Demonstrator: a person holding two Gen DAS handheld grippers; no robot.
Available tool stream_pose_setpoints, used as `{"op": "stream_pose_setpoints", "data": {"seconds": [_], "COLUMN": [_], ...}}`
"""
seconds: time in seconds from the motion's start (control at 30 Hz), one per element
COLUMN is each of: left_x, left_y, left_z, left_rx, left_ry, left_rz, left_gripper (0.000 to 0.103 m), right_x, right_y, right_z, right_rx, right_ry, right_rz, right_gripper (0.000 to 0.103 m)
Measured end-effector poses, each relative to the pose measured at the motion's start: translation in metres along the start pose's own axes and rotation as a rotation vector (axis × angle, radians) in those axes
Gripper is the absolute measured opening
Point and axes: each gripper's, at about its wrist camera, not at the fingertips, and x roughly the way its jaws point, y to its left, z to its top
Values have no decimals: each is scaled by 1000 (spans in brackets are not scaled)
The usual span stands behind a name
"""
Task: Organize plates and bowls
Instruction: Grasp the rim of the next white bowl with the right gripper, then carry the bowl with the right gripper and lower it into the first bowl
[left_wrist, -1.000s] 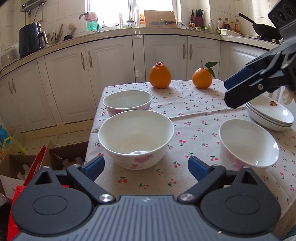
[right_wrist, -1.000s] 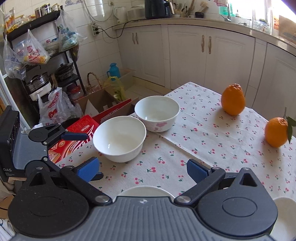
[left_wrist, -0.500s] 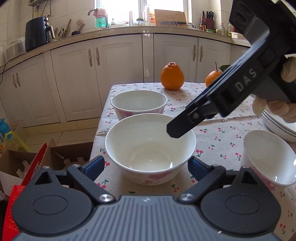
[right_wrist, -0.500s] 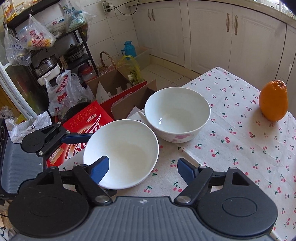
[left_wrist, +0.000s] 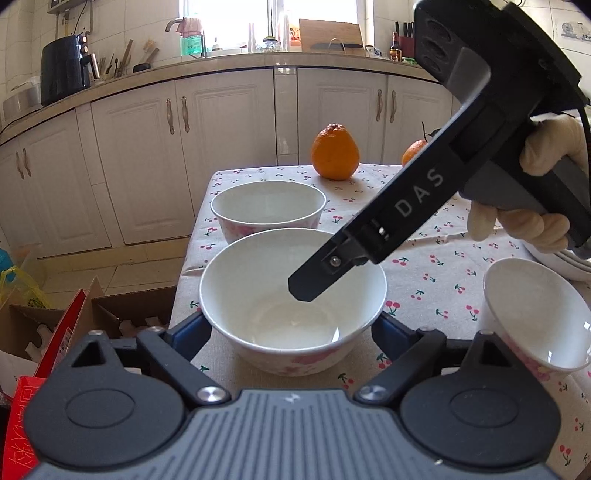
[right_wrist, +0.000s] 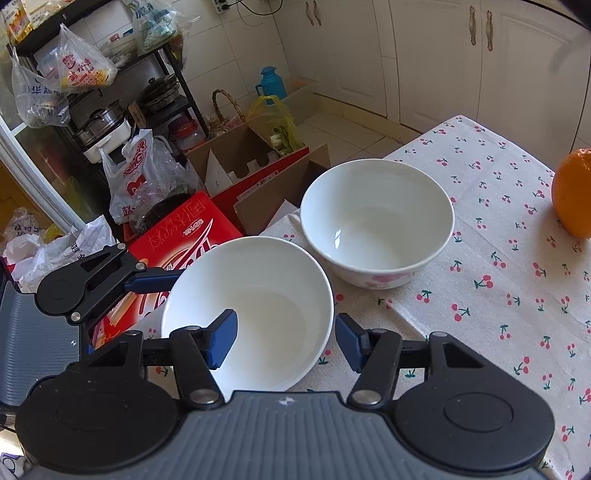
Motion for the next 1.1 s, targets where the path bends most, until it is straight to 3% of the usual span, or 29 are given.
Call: {"op": "stream_pose_setpoints", "data": {"seconds": [0.53, 1.1], "left_x": [-10, -58], "left_y": [-2, -45], "left_z": [6, 21], "left_rx": [15, 99], "left_ry": [-6, -58], "left_rz": [-14, -90], "left_gripper": [93, 93], "right_x": [-6, -85], "right_y": [6, 30], "right_z": [-4, -45], "right_rx": [5, 19], "right_ry": [-10, -111], "right_rz": [5, -36], "right_gripper": [64, 64]}}
